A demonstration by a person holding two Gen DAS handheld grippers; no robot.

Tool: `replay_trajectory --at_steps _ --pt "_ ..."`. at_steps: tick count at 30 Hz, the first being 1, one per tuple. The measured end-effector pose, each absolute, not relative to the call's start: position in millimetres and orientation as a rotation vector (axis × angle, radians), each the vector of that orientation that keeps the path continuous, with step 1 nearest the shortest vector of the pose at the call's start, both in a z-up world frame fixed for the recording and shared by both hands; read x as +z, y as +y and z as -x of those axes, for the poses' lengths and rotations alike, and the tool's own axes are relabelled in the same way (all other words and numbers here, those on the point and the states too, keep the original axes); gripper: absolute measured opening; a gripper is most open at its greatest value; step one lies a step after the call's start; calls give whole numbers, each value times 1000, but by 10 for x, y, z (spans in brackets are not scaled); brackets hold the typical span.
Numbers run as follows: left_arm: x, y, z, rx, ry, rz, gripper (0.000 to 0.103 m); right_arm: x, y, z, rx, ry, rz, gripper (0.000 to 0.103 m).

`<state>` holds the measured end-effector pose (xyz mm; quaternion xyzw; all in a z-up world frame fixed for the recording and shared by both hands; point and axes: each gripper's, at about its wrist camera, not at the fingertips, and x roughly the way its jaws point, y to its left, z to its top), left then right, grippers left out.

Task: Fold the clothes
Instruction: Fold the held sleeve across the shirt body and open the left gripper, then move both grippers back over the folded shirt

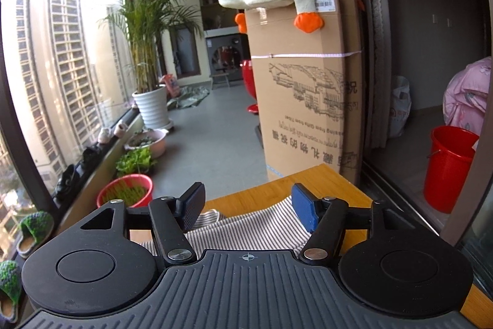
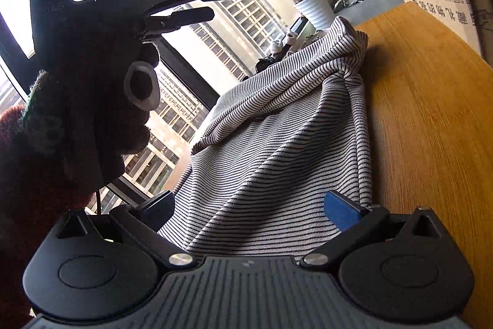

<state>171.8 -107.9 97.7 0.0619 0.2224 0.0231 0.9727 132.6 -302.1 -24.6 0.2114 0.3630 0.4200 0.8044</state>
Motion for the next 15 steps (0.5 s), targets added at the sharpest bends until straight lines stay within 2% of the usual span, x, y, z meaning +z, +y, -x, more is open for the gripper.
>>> replay_trajectory --at_steps 6,15 --pt "793 -669 -1366 119 458 -117 92 -259 -2982 -1310 905 761 -431 103" --pt "389 0 -626 5 527 148 96 -266 -2945 -1309 913 747 -417 103"
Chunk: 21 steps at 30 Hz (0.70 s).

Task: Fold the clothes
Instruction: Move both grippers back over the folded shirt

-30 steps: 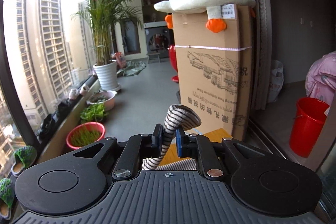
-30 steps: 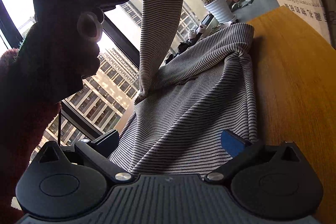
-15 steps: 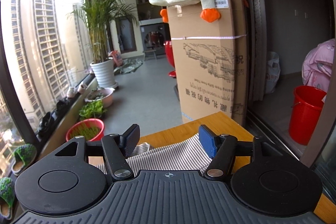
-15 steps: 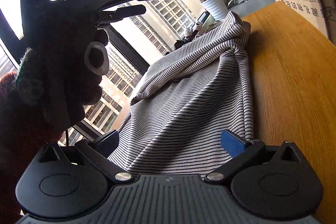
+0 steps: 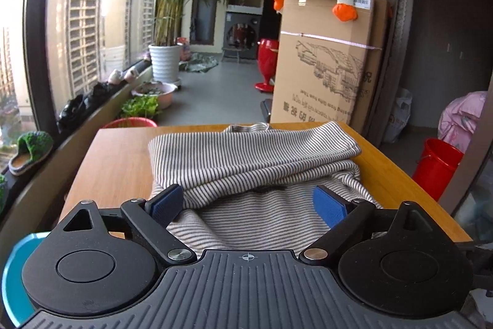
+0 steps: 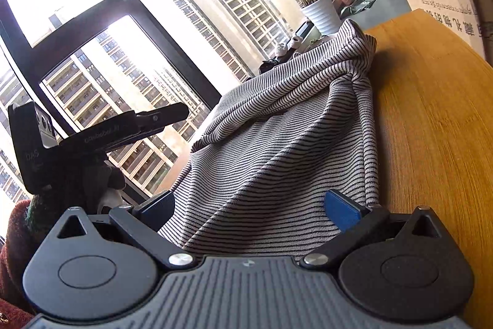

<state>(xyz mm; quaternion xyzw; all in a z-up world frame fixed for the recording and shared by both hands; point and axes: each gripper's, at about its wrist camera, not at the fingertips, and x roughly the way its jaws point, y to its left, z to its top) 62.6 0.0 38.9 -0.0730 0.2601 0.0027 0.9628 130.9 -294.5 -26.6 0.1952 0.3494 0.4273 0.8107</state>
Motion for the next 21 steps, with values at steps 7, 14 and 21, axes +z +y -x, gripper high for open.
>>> replay_trajectory --at_steps 7,14,21 --pt "147 283 -334 22 522 211 99 -265 -2945 -1297 911 745 -417 103" --pt "108 230 -393 -29 452 298 103 -235 -2876 -1246 894 740 -354 103" --pt "-119 310 -539 -66 528 390 103 -17 -2827 -1276 852 742 -282 103"
